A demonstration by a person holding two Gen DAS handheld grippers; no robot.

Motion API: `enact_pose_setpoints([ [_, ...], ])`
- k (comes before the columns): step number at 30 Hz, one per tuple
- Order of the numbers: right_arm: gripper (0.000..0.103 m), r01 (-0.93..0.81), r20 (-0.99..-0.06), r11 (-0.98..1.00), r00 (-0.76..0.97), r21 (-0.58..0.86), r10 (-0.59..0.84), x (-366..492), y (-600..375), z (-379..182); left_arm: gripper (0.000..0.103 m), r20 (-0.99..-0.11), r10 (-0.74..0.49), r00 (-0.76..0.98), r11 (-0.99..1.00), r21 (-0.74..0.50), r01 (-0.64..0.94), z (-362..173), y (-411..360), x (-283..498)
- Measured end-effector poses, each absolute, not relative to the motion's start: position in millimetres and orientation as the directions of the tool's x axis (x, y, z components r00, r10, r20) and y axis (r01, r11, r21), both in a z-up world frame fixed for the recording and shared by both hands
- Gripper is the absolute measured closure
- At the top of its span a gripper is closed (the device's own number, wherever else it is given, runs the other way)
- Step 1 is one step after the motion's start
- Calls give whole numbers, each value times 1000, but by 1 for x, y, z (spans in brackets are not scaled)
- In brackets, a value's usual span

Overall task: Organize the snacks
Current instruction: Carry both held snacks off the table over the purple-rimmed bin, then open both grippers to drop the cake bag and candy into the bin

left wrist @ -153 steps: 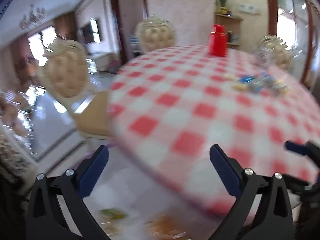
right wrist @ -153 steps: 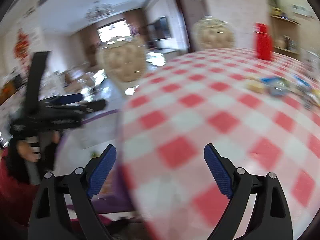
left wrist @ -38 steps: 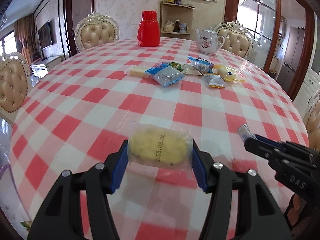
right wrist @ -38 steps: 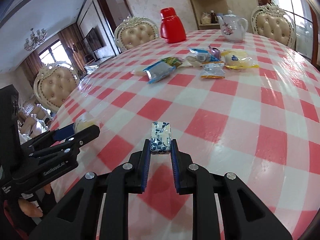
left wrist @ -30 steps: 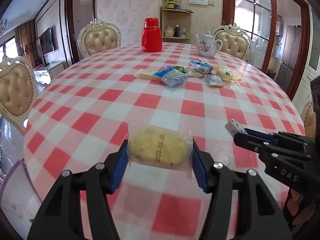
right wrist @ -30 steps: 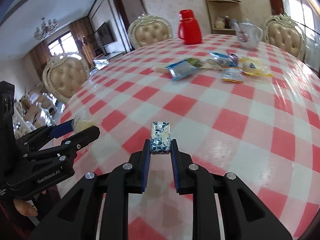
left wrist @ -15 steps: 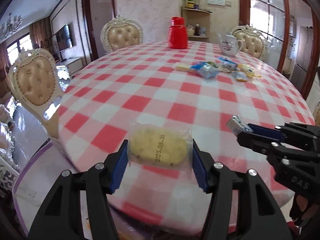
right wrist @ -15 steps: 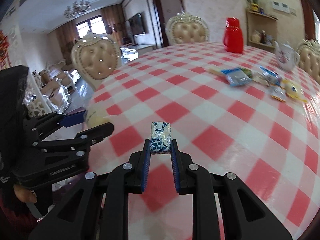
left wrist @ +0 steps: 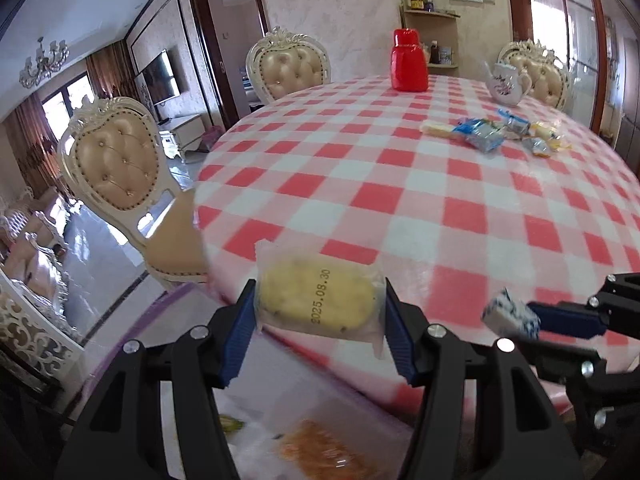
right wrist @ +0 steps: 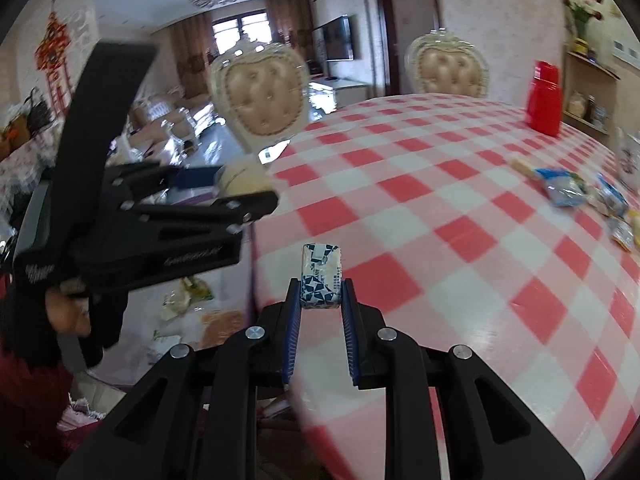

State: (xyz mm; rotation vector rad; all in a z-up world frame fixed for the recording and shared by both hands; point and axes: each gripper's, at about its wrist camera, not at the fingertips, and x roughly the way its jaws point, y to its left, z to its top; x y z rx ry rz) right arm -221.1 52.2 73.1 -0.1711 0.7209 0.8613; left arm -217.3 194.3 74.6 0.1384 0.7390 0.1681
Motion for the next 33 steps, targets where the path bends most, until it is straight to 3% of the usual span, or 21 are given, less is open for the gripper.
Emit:
enact_pose_setpoints([
  [7, 83, -833, -653, 536, 330, 138, 681, -248, 92, 71, 44, -699, 252, 669, 967, 208, -147, 72, 242, -229],
  [16, 81, -893, -684, 429, 229, 136, 693, -272, 126, 55, 41, -787, 285, 547, 954, 286, -86, 51, 282, -243],
  [18, 71, -898, -674, 413, 213, 150, 707, -274, 127, 55, 34, -800, 306, 516, 948, 305, -89, 45, 287, -242],
  [19, 58, -896, -663, 418, 222, 152, 715, -273, 124, 58, 23, -794, 326, 513, 942, 318, -107, 45, 288, -242],
  [21, 44, -881, -631, 446, 257, 157, 732, -267, 111, 64, 19, -766, 367, 528, 930, 324, -176, 53, 292, -242],
  [24, 41, -830, -602, 523, 320, 195, 732, -244, 81, 70, 13, -748, 333, 574, 943, 250, -221, 68, 290, -242],
  [28, 19, -696, -565, 683, 478, 223, 672, -207, 25, 73, 2, -671, 213, 710, 974, 89, -208, 92, 260, -238],
  [33, 16, -481, -566, 855, 656, 196, 499, -162, -57, 75, 2, -628, 48, 777, 996, -27, -84, 103, 196, -194],
])
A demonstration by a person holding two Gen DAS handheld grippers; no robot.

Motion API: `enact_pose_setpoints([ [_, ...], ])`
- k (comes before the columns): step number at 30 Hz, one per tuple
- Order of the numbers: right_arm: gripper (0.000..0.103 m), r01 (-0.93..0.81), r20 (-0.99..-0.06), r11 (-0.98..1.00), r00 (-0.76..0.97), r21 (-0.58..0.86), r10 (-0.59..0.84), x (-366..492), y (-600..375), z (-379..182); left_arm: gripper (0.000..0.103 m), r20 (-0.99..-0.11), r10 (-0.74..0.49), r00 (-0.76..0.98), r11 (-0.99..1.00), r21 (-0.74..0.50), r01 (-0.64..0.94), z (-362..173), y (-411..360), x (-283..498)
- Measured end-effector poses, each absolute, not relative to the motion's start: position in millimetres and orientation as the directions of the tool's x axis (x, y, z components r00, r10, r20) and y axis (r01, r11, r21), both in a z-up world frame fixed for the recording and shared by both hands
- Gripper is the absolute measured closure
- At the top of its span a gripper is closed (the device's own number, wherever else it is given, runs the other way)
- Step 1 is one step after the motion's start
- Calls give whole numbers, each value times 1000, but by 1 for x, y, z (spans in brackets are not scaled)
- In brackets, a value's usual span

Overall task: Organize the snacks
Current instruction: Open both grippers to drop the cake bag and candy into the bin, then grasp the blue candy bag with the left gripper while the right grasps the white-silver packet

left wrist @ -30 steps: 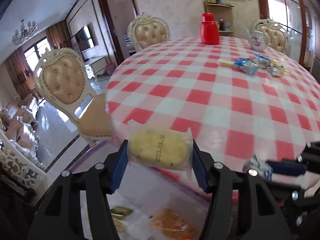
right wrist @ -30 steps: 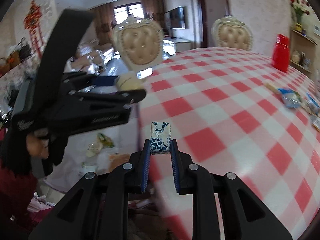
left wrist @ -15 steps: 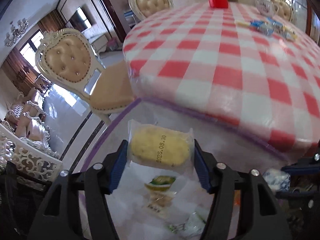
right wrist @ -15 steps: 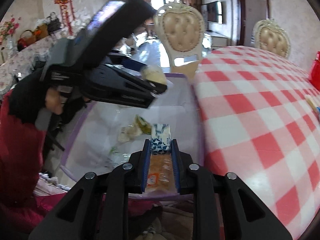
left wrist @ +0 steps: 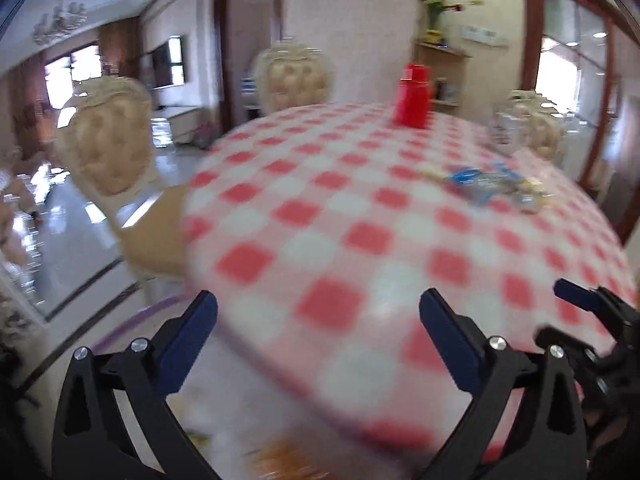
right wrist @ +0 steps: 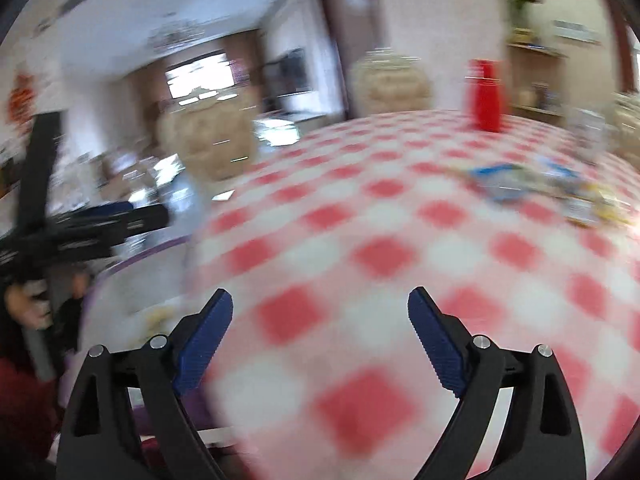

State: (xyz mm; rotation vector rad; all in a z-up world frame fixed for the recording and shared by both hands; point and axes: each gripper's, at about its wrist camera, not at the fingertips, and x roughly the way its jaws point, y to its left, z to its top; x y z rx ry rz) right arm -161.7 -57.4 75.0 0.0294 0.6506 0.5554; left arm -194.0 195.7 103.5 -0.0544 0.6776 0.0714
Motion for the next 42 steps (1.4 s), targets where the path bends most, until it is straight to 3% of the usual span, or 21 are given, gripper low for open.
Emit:
enact_pose_setpoints([
  [8, 16, -150, -678, 963, 685, 225, 265, -62, -184, 49, 2, -689, -56, 723, 998, -60, 20, 75, 81, -66],
  [16, 16, 19, -747, 957, 629, 290, 214, 44, -248, 18, 2, -703, -88, 706, 985, -167, -43, 32, 13, 36],
  [22, 16, 11, -757, 956, 614, 294, 226, 99, -235, 12, 2, -645, -59, 762, 964, -236, -124, 31, 6, 67],
  [31, 17, -36, -821, 995, 563, 89, 94, 165, -199, 3, 2, -663, -103, 742, 933, -323, -158, 22, 25, 79],
  [32, 19, -58, -822, 997, 564, 55, 78, 161, -197, 3, 2, -667, -104, 738, 937, -313, -152, 22, 22, 82],
  [33, 36, -66, -817, 997, 573, 34, 66, 157, -197, 4, 2, -668, -100, 738, 941, -304, -147, 22, 20, 84],
  [34, 44, -76, -811, 997, 581, 24, 64, 150, -200, 5, 2, -667, -87, 740, 948, -284, -145, 23, 15, 88],
  [42, 44, -76, -752, 986, 639, 147, 162, 108, -240, 35, 2, -723, 6, 691, 969, -167, -183, 18, -28, 141],
])
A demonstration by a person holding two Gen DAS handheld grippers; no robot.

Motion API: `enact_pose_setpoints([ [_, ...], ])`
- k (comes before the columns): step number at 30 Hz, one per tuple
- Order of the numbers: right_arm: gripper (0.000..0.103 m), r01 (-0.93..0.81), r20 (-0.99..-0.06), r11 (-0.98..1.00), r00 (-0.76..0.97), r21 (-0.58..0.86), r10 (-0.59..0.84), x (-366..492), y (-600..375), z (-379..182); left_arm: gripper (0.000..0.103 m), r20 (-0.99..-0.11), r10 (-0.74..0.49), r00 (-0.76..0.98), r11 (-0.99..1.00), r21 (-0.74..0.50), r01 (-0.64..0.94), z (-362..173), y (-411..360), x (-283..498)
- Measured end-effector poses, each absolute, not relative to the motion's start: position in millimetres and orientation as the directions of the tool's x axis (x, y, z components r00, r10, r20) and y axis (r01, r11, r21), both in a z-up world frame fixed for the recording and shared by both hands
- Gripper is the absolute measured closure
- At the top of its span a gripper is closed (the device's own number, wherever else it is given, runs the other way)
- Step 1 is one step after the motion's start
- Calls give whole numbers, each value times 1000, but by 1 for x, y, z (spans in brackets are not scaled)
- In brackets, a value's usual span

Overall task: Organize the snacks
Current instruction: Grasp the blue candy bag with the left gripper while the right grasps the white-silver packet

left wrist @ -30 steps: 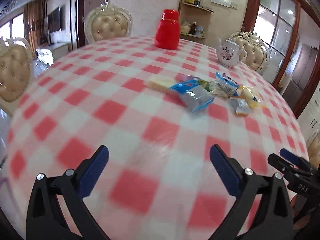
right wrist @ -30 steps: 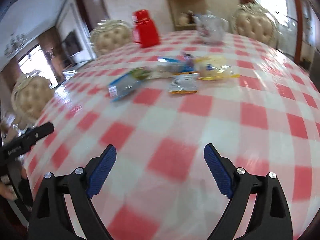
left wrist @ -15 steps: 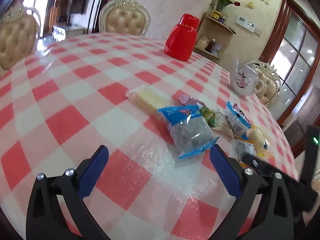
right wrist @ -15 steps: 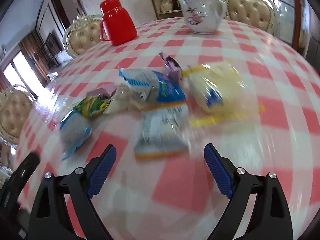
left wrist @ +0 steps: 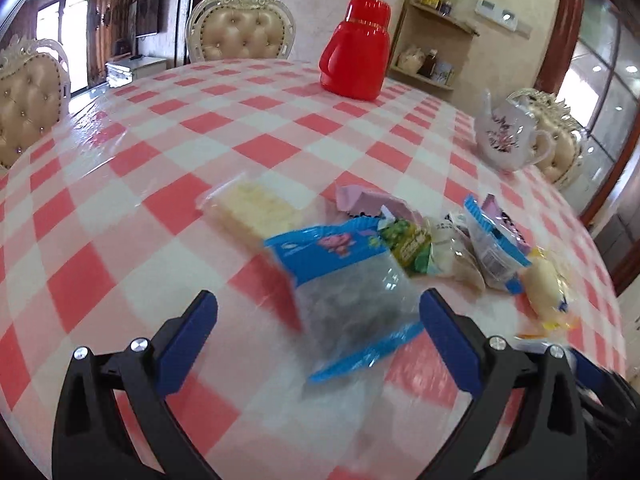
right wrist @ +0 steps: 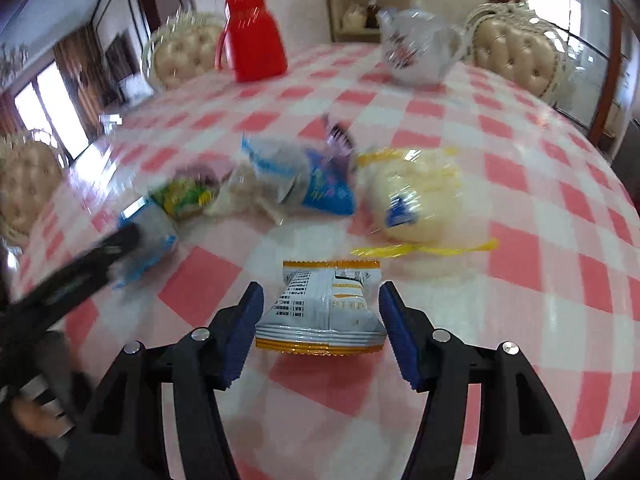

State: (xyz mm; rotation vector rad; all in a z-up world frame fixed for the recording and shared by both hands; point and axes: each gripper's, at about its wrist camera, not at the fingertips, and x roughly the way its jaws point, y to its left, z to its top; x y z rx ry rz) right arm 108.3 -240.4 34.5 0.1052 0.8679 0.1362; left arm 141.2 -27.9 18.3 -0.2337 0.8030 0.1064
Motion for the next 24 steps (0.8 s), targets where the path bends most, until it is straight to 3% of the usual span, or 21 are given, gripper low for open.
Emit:
enact_pose_setpoints([
  [6, 44, -100, -749, 984, 639, 146, 176, 106, -240, 37, 4, -799, 50, 599, 976, -89, -200, 4, -42, 175],
  [8, 44, -119, -752, 982, 631, 148, 190, 106, -238, 37, 41, -786, 34, 617, 990, -59, -130, 6, -45, 167],
  [9, 44, -137, -755, 978, 622, 158, 208, 105, -238, 36, 49, -781, 22, 625, 996, -36, -81, 7, -46, 158],
  [10, 44, -162, -759, 972, 607, 171, 235, 104, -237, 36, 50, -782, 3, 624, 998, -38, -52, 7, -46, 152],
  [19, 42, -249, -820, 960, 519, 126, 242, 87, -229, 10, 49, -798, -71, 598, 997, -34, 73, 7, -45, 102],
  [21, 37, -246, -817, 959, 519, 139, 252, 88, -229, 9, 43, -798, -78, 597, 996, -43, 73, 5, -43, 103],
  [24, 25, -263, -820, 959, 520, 109, 237, 87, -219, 7, 20, -802, -64, 594, 997, -33, 64, 3, -43, 107],
])
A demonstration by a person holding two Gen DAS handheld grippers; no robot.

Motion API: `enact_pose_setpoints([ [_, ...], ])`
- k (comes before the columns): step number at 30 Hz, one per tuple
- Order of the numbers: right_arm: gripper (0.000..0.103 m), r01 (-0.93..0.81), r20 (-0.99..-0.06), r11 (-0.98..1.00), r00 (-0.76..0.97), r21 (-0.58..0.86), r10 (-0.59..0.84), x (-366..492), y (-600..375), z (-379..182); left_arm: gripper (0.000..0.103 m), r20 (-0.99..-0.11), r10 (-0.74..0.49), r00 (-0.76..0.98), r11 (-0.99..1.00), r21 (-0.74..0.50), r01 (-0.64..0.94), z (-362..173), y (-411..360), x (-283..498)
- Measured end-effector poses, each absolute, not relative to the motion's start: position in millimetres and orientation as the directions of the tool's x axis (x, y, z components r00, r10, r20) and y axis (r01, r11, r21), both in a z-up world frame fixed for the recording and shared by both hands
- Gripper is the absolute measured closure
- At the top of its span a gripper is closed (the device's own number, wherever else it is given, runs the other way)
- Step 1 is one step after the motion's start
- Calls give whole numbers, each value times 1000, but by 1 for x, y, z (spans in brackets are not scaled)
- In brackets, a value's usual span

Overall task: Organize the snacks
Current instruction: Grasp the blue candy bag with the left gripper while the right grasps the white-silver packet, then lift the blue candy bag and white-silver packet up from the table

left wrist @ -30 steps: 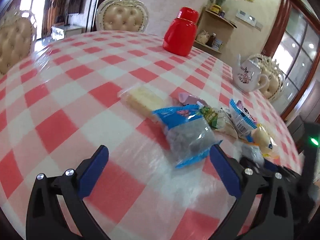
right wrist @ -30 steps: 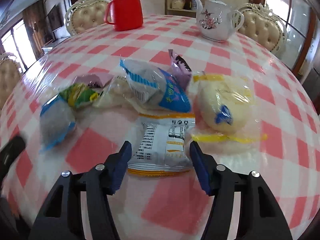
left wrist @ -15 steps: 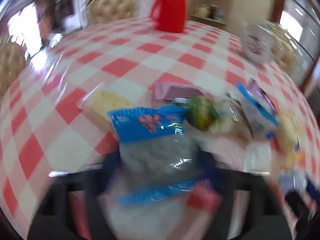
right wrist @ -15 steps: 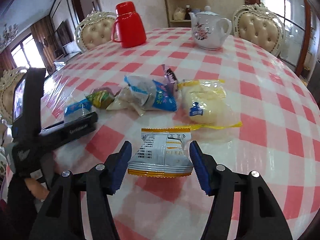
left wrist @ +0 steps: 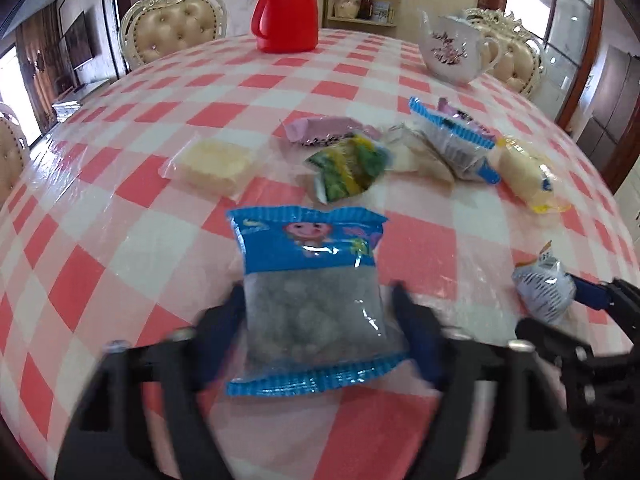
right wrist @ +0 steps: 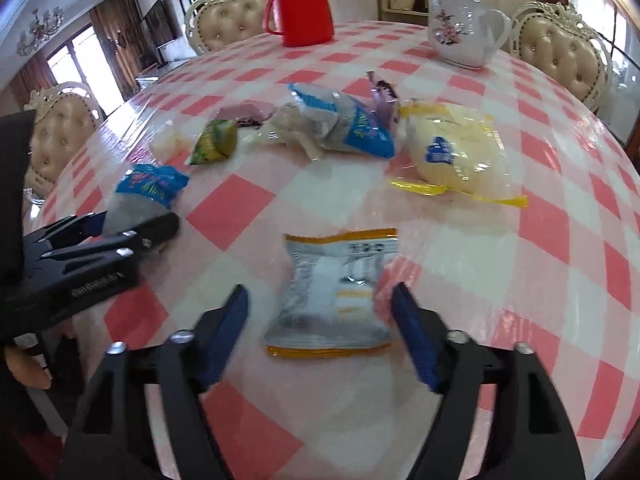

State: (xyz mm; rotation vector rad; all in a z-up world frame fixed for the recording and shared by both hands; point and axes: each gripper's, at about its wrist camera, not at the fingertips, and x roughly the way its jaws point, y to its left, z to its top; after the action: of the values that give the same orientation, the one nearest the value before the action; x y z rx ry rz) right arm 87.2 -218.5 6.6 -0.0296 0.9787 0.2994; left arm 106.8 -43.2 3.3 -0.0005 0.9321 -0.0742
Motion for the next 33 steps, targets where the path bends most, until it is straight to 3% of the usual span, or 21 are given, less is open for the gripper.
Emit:
enact_pose_setpoints([
  [3, 23, -270, -827, 963, 535, 27, 173, 86, -207, 4, 11, -805, -48, 592, 999, -53, 9, 3, -34, 112],
  [8, 24, -226, -822, 973, 545, 47, 167, 90, -217, 5, 11, -804, -41, 593, 999, -52, -2, 3, -30, 123],
  [9, 29, -224, -818, 974, 552, 40, 161, 90, -218, 5, 11, -805, -49, 592, 999, -45, 22, 3, -33, 122],
  [10, 46, -230, -811, 973, 564, 26, 156, 88, -217, 6, 21, -802, -65, 593, 998, -45, 48, 3, -36, 122],
  [11, 55, -243, -806, 970, 569, 25, 163, 87, -217, 8, 36, -793, -73, 604, 997, -38, 70, 5, -39, 119],
  [12, 60, -245, -802, 969, 573, 31, 170, 86, -218, 9, 50, -788, -60, 613, 997, -15, 79, 7, -41, 115],
  [13, 63, -248, -789, 968, 585, 48, 189, 85, -221, 13, 51, -787, -74, 612, 996, -22, 91, 7, -41, 113],
  [17, 63, -257, -721, 949, 623, 179, 305, 81, -236, 30, 52, -776, -140, 615, 990, -91, 110, 12, -43, 106],
  [33, 63, -163, -735, 970, 632, 182, 245, 91, -246, 19, 52, -730, -122, 673, 992, -116, 54, 25, -26, 93],
])
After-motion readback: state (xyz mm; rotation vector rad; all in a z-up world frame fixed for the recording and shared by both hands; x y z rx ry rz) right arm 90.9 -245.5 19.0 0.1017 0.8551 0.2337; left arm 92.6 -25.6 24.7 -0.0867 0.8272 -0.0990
